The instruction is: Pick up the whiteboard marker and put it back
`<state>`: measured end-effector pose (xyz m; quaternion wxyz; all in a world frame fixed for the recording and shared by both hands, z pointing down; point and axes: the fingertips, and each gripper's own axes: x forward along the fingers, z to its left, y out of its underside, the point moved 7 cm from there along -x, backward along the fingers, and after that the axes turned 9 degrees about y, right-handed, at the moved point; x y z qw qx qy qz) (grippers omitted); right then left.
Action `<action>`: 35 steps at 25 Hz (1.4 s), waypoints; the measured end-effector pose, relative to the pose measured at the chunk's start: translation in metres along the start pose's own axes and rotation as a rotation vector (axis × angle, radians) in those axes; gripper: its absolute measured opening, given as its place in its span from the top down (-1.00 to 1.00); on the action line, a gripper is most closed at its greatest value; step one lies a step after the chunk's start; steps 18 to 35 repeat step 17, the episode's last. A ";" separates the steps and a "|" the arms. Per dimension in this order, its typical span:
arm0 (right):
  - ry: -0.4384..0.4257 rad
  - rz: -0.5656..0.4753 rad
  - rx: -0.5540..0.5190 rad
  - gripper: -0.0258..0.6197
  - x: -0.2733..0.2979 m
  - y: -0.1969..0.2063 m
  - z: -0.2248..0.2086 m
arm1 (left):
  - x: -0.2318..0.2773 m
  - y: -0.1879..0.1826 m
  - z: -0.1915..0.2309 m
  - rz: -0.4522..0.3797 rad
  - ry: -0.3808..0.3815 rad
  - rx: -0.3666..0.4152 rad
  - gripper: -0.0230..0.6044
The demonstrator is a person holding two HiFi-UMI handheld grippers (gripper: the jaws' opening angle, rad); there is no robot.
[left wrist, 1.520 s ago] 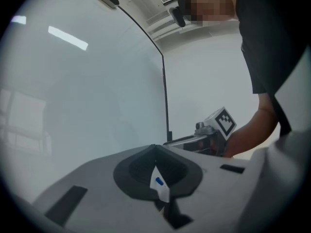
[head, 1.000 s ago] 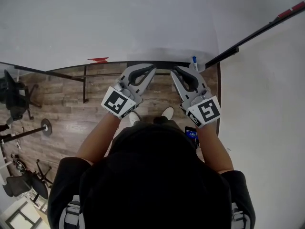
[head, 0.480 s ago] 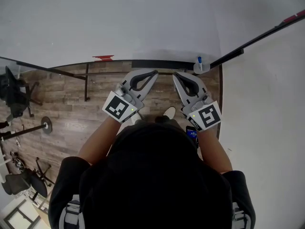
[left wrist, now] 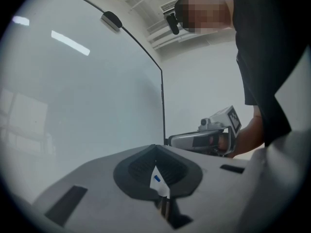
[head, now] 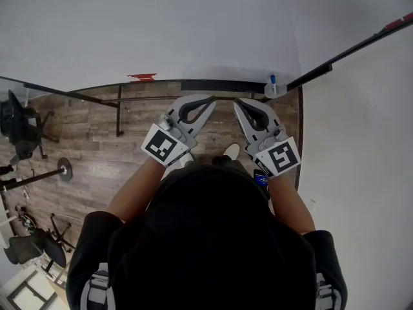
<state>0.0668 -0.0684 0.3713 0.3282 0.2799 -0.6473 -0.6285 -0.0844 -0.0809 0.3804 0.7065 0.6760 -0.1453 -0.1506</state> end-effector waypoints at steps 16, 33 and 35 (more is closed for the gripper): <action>0.014 0.037 0.000 0.92 0.000 0.006 -0.001 | -0.001 0.003 0.000 0.006 0.003 -0.001 0.92; 0.014 0.039 -0.003 0.92 0.000 0.006 -0.001 | 0.000 0.003 -0.001 0.006 0.004 -0.003 0.92; 0.014 0.039 -0.003 0.92 0.000 0.006 -0.001 | 0.000 0.003 -0.001 0.006 0.004 -0.003 0.92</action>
